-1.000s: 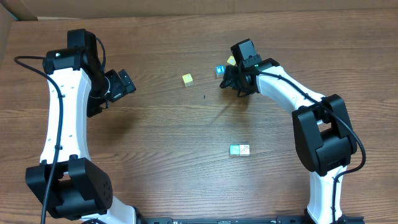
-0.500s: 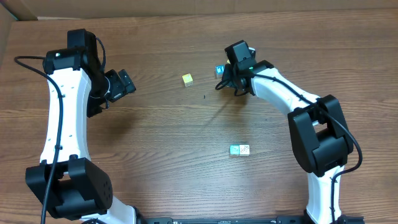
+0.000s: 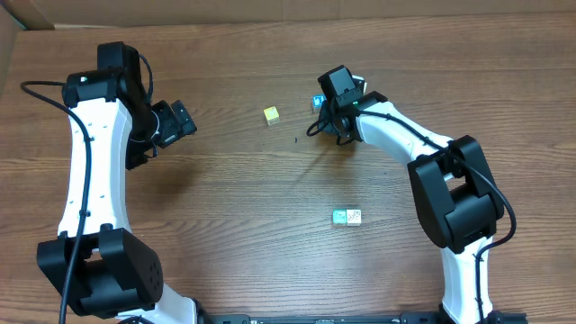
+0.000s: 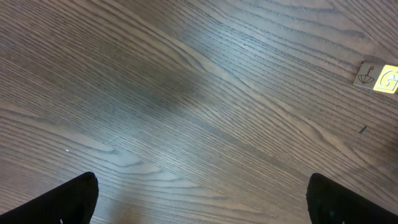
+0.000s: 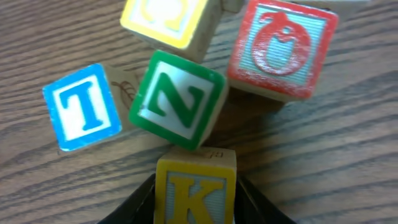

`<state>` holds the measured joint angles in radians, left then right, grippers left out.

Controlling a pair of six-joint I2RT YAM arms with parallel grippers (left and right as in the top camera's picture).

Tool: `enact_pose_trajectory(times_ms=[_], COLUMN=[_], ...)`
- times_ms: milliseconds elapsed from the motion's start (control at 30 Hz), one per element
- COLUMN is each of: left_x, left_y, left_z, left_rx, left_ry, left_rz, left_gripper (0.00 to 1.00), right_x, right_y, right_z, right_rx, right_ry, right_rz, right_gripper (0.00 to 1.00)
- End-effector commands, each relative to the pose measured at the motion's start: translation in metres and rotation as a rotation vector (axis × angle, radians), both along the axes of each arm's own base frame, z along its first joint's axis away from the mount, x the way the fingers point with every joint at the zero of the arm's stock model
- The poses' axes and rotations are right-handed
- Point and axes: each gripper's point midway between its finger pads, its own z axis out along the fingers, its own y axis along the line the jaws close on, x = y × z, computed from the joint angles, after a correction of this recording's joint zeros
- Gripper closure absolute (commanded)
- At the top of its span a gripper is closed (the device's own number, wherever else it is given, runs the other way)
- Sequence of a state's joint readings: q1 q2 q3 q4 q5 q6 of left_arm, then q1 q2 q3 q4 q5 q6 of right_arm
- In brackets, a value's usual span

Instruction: Flip 4 blocks

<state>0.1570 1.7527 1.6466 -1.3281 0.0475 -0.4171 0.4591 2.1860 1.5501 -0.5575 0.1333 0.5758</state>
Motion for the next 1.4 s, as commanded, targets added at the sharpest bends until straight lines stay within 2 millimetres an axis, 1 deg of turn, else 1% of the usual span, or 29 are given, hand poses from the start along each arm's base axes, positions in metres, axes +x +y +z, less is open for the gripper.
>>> enact_pose_trajectory(times_ms=[0, 67, 100, 167, 267, 300, 400, 467, 533, 600, 633, 700, 833, 900, 933, 1233, 1300, 1367], left_x=[0.004, 0.003, 0.003, 0.003, 0.003, 0.003, 0.004, 0.003, 0.003, 0.004, 0.003, 0.004, 0.003, 0.003, 0.003, 0.004, 0.011, 0.025], left_y=[0.001, 0.001, 0.001, 0.001, 0.001, 0.001, 0.001, 0.001, 0.001, 0.001, 0.001, 0.001, 0.001, 0.001, 0.001, 0.001, 0.001, 0.003], left_z=[0.004, 0.004, 0.004, 0.004, 0.004, 0.004, 0.004, 0.004, 0.004, 0.004, 0.004, 0.004, 0.004, 0.004, 0.004, 0.004, 0.005, 0.008], left_rx=[0.006, 0.007, 0.007, 0.007, 0.007, 0.007, 0.006, 0.007, 0.007, 0.006, 0.007, 0.006, 0.007, 0.007, 0.007, 0.006, 0.001, 0.009], left_ry=[-0.012, -0.011, -0.011, -0.011, -0.011, -0.011, -0.012, -0.011, -0.011, -0.012, -0.011, -0.012, -0.011, -0.011, -0.012, -0.012, -0.044, -0.100], left_rz=[0.013, 0.012, 0.012, 0.012, 0.012, 0.012, 0.012, 0.012, 0.012, 0.012, 0.012, 0.013, 0.012, 0.012, 0.012, 0.014, 0.035, 0.034], left_gripper=[0.00, 0.00, 0.00, 0.00, 0.00, 0.00, 0.00, 0.00, 0.00, 0.00, 0.00, 0.00, 0.00, 0.00, 0.00, 0.00, 0.00, 0.00], right_x=[0.007, 0.002, -0.004, -0.012, -0.032, -0.042, -0.059, -0.061, -0.057, -0.054, -0.052, -0.049, -0.039, -0.037, -0.037, -0.035, -0.032, -0.031], right_y=[-0.005, -0.006, -0.006, -0.003, 0.003, 0.000, -0.006, -0.008, -0.011, -0.011, -0.011, -0.010, -0.010, -0.011, -0.011, -0.010, -0.009, -0.008], right_z=[0.035, 0.045, 0.055, 0.068, 0.091, 0.098, 0.110, 0.111, 0.109, 0.105, 0.101, 0.094, 0.084, 0.083, 0.083, 0.084, 0.085, 0.086], right_rx=[0.009, 0.006, 0.001, -0.003, 0.003, -0.006, -0.019, -0.021, -0.016, -0.016, -0.017, -0.022, -0.029, -0.024, -0.021, -0.019, -0.013, -0.011], right_ry=[-0.053, -0.051, -0.047, -0.043, -0.025, -0.007, 0.024, 0.031, 0.028, 0.024, 0.028, 0.030, 0.015, 0.011, 0.013, 0.004, -0.009, -0.014], right_rz=[-0.014, -0.006, 0.006, 0.073, 0.163, 0.169, 0.173, 0.171, 0.155, 0.152, 0.151, 0.149, 0.139, 0.136, 0.136, 0.135, 0.135, 0.135], right_gripper=[0.63, 0.63, 0.63, 0.63, 0.63, 0.63, 0.63, 0.51, 0.44, 0.32, 0.29, 0.20, 0.11, 0.02, 0.00, 0.00, 0.00, 0.00])
